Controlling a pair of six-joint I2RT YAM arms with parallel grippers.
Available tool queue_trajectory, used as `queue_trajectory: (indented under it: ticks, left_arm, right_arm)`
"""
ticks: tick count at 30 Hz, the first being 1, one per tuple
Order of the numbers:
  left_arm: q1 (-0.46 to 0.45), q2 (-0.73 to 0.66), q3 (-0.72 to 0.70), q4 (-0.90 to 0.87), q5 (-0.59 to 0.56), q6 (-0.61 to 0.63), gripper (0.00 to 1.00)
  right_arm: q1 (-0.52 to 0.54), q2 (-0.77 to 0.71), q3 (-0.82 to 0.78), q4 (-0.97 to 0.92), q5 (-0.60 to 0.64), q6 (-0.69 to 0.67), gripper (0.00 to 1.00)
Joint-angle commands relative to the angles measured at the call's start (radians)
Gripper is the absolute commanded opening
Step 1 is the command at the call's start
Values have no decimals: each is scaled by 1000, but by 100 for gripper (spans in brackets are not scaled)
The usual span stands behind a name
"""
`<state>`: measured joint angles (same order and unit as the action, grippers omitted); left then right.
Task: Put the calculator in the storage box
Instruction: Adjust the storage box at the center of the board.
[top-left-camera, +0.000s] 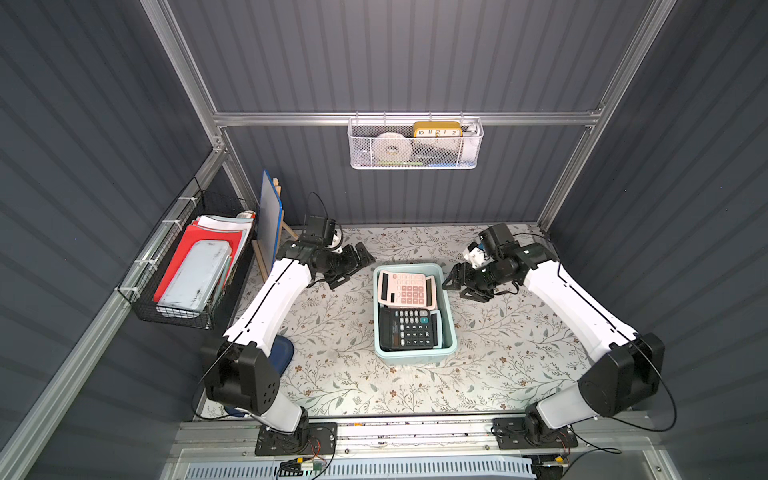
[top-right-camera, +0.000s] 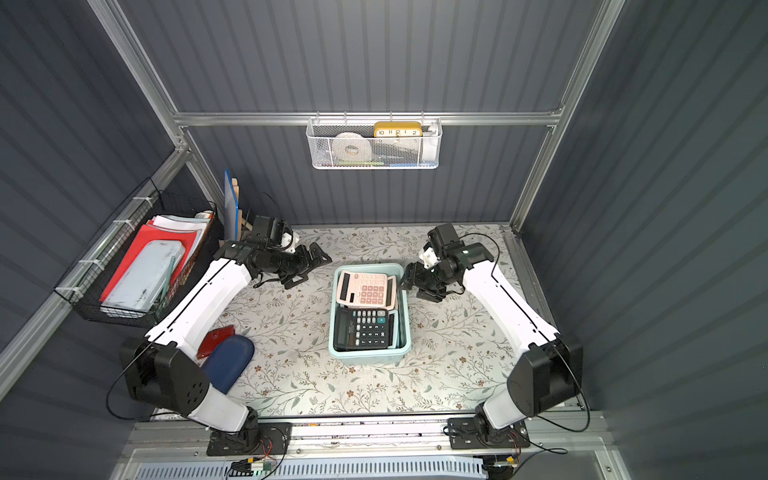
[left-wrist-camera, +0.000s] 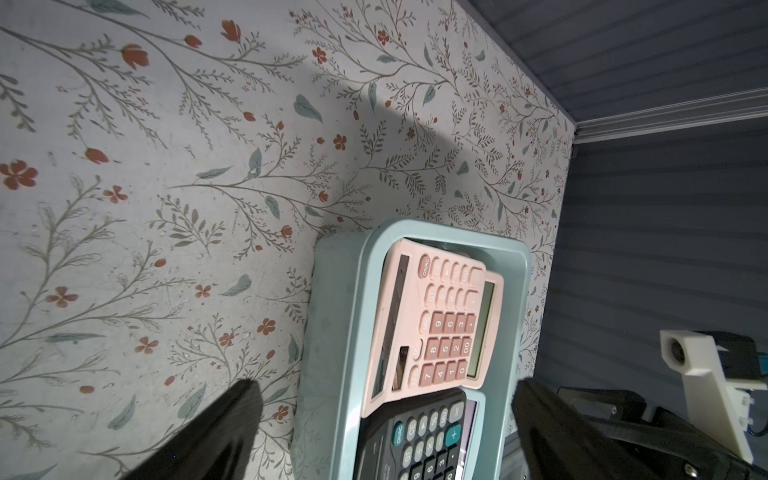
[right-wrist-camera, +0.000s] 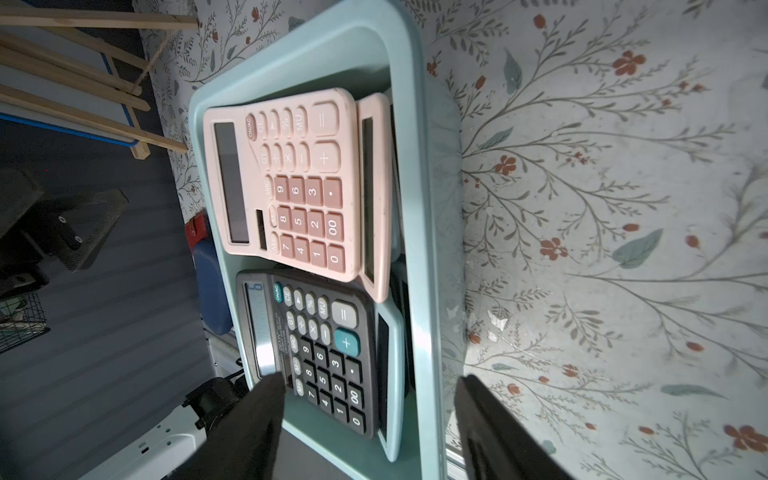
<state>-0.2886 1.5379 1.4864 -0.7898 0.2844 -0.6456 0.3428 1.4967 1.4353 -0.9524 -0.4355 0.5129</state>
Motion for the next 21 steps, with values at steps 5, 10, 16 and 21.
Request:
queue_trajectory:
  ticks: [5, 10, 16, 21]
  left_arm:
    - [-11, -168, -63, -53, -137, -29, 99]
    - [-12, -290, -166, -50, -211, -50, 99]
    - [-12, -432, -319, 20, -272, -96, 99]
    - [-14, -539, -467, 129, -355, -122, 99]
  right_arm:
    - [-1, -92, 35, -119, 153, -73, 93]
    - [-2, -214, -20, -97, 295, -111, 99]
    - [-4, -361, -110, -8, 399, -160, 99]
    - [-4, -451, -230, 89, 508, -201, 99]
